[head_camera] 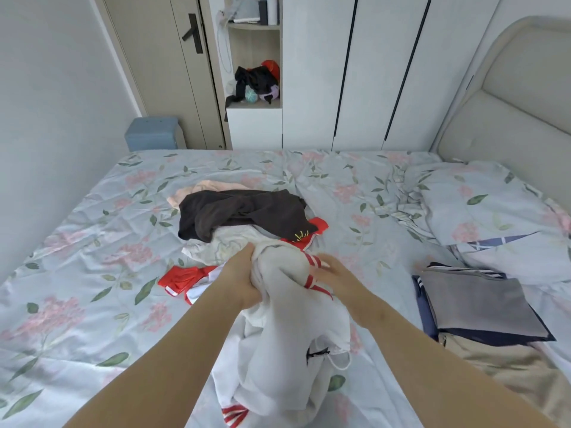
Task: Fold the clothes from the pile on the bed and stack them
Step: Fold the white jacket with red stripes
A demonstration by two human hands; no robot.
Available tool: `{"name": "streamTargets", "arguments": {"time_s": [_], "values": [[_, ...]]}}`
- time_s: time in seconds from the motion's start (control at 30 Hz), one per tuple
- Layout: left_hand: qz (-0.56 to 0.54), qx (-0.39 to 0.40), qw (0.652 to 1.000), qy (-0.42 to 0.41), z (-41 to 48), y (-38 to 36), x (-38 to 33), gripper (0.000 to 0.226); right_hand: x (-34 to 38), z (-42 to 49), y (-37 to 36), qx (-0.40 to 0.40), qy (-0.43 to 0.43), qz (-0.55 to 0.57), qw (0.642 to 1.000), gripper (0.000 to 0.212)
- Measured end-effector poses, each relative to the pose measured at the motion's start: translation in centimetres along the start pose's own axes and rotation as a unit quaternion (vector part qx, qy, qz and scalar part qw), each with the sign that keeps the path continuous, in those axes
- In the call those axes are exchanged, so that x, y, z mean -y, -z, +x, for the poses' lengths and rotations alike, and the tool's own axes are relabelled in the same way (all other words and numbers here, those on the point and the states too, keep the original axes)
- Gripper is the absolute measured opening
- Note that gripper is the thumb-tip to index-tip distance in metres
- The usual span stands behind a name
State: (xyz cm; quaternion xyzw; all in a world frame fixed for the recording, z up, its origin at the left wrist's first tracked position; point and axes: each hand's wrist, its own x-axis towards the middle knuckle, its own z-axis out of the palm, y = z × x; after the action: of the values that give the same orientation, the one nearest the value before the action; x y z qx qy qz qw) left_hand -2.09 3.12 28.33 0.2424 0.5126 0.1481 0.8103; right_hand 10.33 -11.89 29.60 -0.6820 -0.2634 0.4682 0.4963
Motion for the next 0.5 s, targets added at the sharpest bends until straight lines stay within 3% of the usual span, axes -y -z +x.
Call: {"name": "streamTargets", "arguments": {"time_s": [0.13,0.23,0.33,0.4,0.43,0.47,0.5], "values": [[-0.021,0.04,0.999,-0.013,-1.7,-1.0,-0.4,0.046,-2.2,0.5,-0.6,0.022,-0.024,-0.051,0.998,0.038],[-0.02,0.065,0.997,-0.039,-2.5,-0.7,-1.1,0.044,-2.3,1.2,0.0,-0.027,-0.01,-0.11,0.994,0.014],[0.03,0.057,0.997,-0.039,-2.6,0.6,-1.5,0.041,-1.3,1.5,0.3,-0.036,-0.001,-0.049,0.998,0.01],[0.125,0.008,0.991,-0.052,-2.3,1.4,-1.7,0.044,-0.4,1.7,0.4,-0.073,0.0,0.003,0.997,0.008],[0.223,-0.037,0.971,-0.084,-2.1,1.8,-1.9,0.048,0.0,1.8,0.4,-0.094,0.006,0.006,0.996,0.007],[0.339,-0.087,0.928,-0.13,-2.0,2.1,-1.9,0.052,0.4,1.8,0.4,-0.106,0.016,-0.004,0.994,0.008],[0.449,-0.137,0.863,-0.189,-2.0,2.2,-1.7,0.057,0.8,1.8,0.4,-0.108,0.035,-0.022,0.993,0.009]]}}
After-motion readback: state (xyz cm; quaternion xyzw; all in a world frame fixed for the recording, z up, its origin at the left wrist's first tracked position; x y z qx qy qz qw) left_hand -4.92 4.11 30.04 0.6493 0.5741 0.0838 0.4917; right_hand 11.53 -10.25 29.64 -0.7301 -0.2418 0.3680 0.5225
